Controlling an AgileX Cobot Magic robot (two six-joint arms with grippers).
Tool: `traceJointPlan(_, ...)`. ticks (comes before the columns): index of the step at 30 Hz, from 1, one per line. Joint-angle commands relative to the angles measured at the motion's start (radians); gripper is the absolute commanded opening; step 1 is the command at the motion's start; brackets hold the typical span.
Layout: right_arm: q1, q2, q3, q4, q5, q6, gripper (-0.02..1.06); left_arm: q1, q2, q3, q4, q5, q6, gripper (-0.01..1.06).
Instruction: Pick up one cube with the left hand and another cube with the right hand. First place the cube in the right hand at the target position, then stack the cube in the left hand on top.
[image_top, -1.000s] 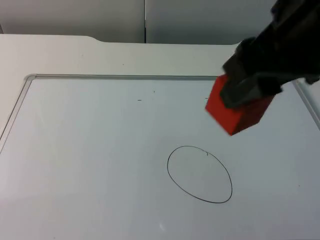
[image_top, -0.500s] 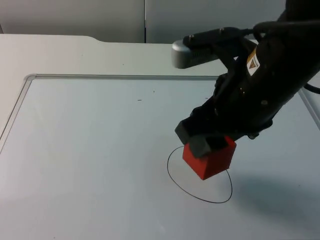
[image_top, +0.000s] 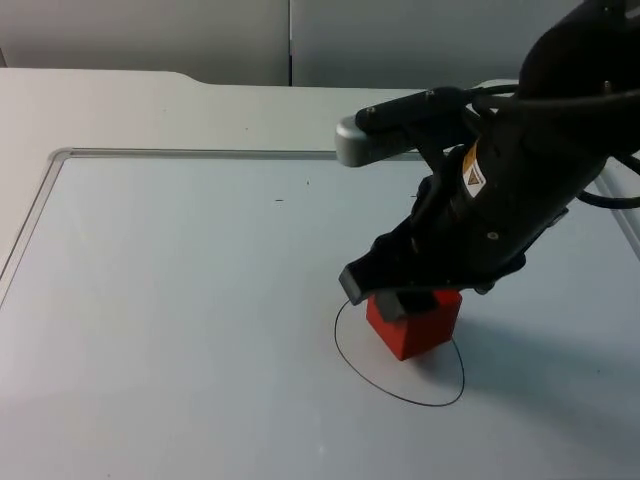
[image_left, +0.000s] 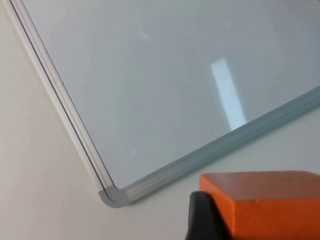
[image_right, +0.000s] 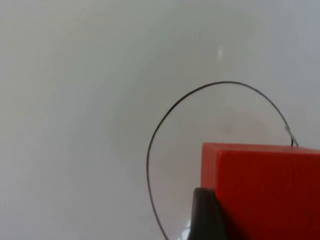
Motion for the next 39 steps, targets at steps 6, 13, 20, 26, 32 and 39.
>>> traceJointPlan(6, 0.021, 0.004, 0.003, -0.005, -0.012, 0.013, 0.00, -0.005, -0.005, 0.003, -0.009, -0.019, -0.006, 0.02)
traceJointPlan(13, 0.038, 0.031, 0.003, -0.014, -0.013, 0.015, 0.00, -0.005, -0.005, 0.003, -0.009, -0.023, -0.006, 0.02)
traceJointPlan(20, 0.038, 0.035, 0.003, -0.018, -0.020, 0.028, 0.00, -0.005, -0.005, 0.003, -0.009, -0.023, -0.006, 0.02)
traceJointPlan(26, 0.038, 0.039, 0.003, -0.018, -0.012, 0.032, 0.00, -0.005, -0.005, 0.003, -0.009, -0.023, -0.006, 0.02)
traceJointPlan(32, 0.038, 0.039, 0.003, -0.020, 0.019, 0.032, 0.00, -0.005, -0.005, 0.003, -0.009, -0.023, -0.006, 0.02)
traceJointPlan(39, 0.038, 0.039, 0.003, -0.035, 0.026, 0.030, 0.00, -0.005, -0.005, 0.003, -0.009, -0.023, -0.006, 0.02)
